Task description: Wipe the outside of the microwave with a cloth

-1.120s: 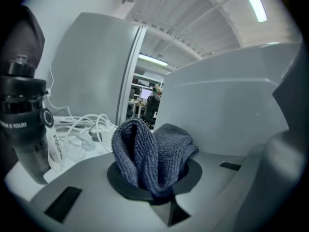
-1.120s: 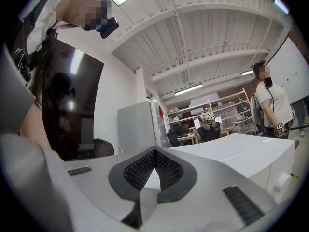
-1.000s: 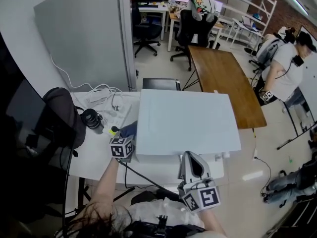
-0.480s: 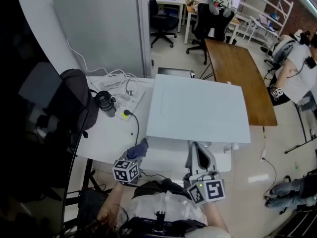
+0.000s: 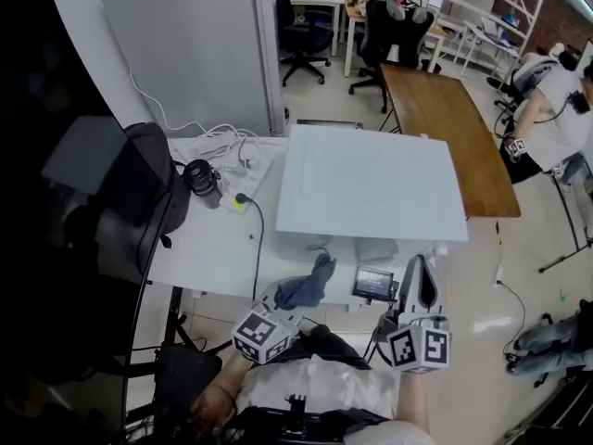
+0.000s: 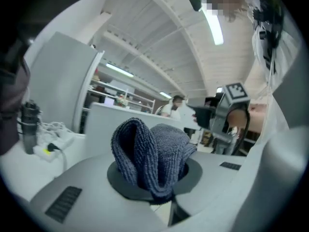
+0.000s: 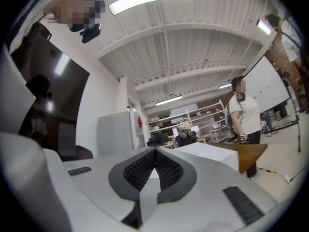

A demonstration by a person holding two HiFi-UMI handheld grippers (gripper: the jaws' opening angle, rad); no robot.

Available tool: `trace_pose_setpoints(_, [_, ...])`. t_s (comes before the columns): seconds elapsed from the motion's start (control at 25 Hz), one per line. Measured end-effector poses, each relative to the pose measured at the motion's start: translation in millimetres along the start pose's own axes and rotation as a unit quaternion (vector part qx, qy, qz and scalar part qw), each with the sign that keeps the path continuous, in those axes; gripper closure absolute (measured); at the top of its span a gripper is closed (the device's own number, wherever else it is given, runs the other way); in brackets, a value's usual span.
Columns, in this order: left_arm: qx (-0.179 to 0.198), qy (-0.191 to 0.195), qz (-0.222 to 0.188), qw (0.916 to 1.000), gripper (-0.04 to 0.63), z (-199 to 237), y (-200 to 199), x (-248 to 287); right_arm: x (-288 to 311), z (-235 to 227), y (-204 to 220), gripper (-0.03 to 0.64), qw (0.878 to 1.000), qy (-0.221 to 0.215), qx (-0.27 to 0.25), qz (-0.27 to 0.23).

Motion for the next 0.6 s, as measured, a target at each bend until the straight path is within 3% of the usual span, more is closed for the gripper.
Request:
trace_pose_setpoints(0.08, [0.0, 0.073, -0.029, 0.9969, 0.549, -29.9, -19.8, 36.5, -15.5, -20.4, -10.3, 0.6, 0.999, 0.036, -0.005, -0.017])
trace_pose_setpoints(0.2, [0.05, 0.144, -0.039, 0.9876, 0.549, -62.1, -44.2, 97.2, -35.4, -38.0, -21.8, 0.6, 0.997, 0.066, -0.024, -0.036])
trace_pose_setpoints(0.4, [0.055, 0.156, -0.044, 0.9853, 0.549, -91.0, -64.6, 168.0, -53.4, -47.9, -26.8, 0.6, 0.995, 0.077, -0.045, -0.042])
trace_pose_setpoints(0.6, [0.052, 0.168, -0.035, 0.9839, 0.549, -131.6, -71.2, 202.6, -64.7, -59.6, -23.6, 0.6, 0.996, 0.067, -0.04, -0.03])
Point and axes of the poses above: the fingertips, and each gripper's own axes: x forward along the fingers, z to its left, y out of its underside, the point moved 4 cm from there along -x, backward along the fingers, and after that the axes turned 13 degrees about x, right-handed, at the moved point
